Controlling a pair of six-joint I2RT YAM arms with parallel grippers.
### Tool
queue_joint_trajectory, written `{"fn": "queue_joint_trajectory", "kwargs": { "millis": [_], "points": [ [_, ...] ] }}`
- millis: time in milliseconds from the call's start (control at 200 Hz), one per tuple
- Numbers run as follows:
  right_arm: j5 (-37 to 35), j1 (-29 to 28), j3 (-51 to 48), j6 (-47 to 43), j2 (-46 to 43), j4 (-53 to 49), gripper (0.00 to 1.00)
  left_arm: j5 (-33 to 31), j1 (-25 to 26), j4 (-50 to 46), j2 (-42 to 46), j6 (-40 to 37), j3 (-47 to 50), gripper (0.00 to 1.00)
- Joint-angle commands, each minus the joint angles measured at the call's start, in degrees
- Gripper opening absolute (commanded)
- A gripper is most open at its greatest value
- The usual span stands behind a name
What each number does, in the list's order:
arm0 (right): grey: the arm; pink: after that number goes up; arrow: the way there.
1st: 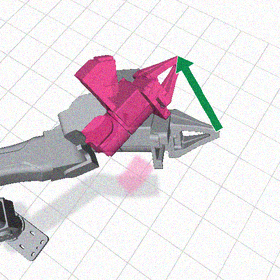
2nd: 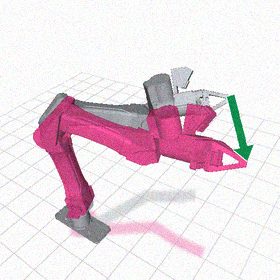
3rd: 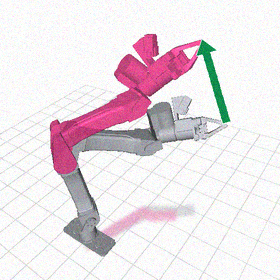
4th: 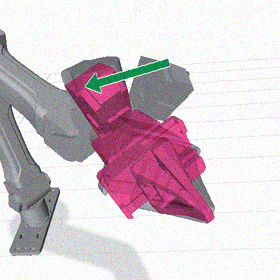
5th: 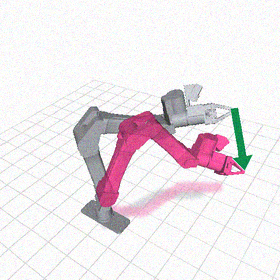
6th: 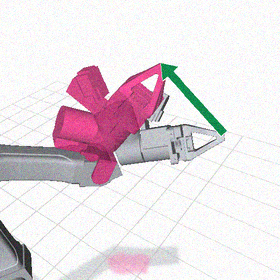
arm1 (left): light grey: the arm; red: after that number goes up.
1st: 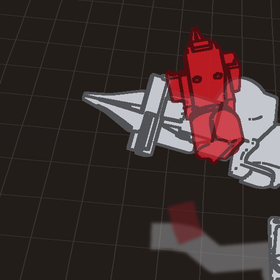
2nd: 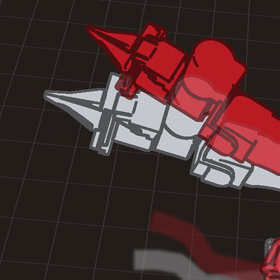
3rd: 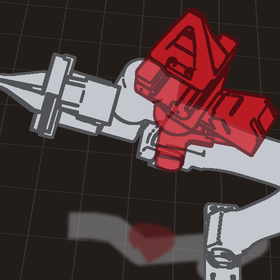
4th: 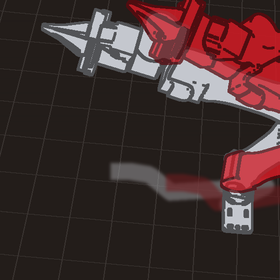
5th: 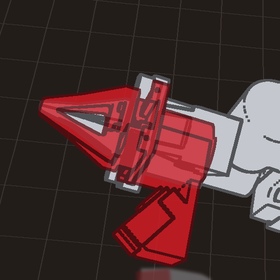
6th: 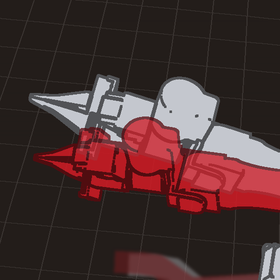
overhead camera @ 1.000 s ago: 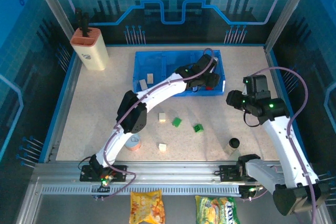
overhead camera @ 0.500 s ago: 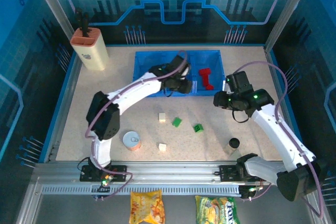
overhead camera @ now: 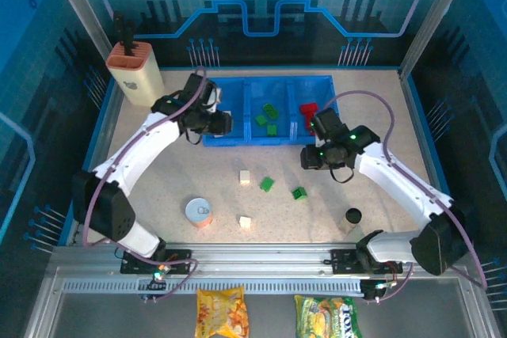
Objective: Sort the legos into containers by color
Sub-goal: Pick up the lego from the bottom-center of the table.
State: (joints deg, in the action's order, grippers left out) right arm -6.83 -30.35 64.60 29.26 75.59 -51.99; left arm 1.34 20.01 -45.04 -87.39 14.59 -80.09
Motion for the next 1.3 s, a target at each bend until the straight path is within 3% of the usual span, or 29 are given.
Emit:
{"fn": "queue_joint_trajectory", "kwargs": {
  "millis": [0, 90, 160, 415, 545, 750, 1031, 1291],
  "points": [
    [3.2, -1.9, 2.7, -5.7, 3.8, -2.2, 0.51, 2.1, -3.2, -3.8, 3.7, -3.4, 2.3, 0.47],
    [2.9, -3.3, 4.9, -8.8, 8.2, -5.0, 0.54, 2.4, -5.5, -3.7, 4.9, -4.7, 3.9, 0.48],
    [-1.3, -3.4, 7.4, -4.6, 12.0, -8.2, 0.54, 2.6, -6.8, -2.9, 5.3, -5.4, 5.0, 0.47],
    [-8.7, -5.5, 7.6, 31.9, 18.0, -10.7, 0.53, 2.7, -8.7, 0.4, 6.4, -7.6, 8.4, 0.48],
    [-6.0, -5.7, 7.0, 45.8, 19.4, -11.2, 0.51, 2.6, -10.0, 2.2, 7.5, -8.2, 10.0, 0.47],
    [-2.4, -6.7, 1.4, 61.6, 17.1, -5.5, 0.59, 3.2, -12.6, 4.2, 9.2, -7.2, 11.9, 0.47],
    [-0.4, -7.4, -6.4, 74.9, 12.5, 2.7, 0.69, 4.3, -13.1, 4.7, 10.3, -6.6, 12.6, 0.47],
    [0.7, -7.6, -9.1, 79.2, 13.3, 5.4, 0.63, 3.2, -13.0, -1.4, 10.8, -5.3, 11.2, 0.48]
  ]
}}
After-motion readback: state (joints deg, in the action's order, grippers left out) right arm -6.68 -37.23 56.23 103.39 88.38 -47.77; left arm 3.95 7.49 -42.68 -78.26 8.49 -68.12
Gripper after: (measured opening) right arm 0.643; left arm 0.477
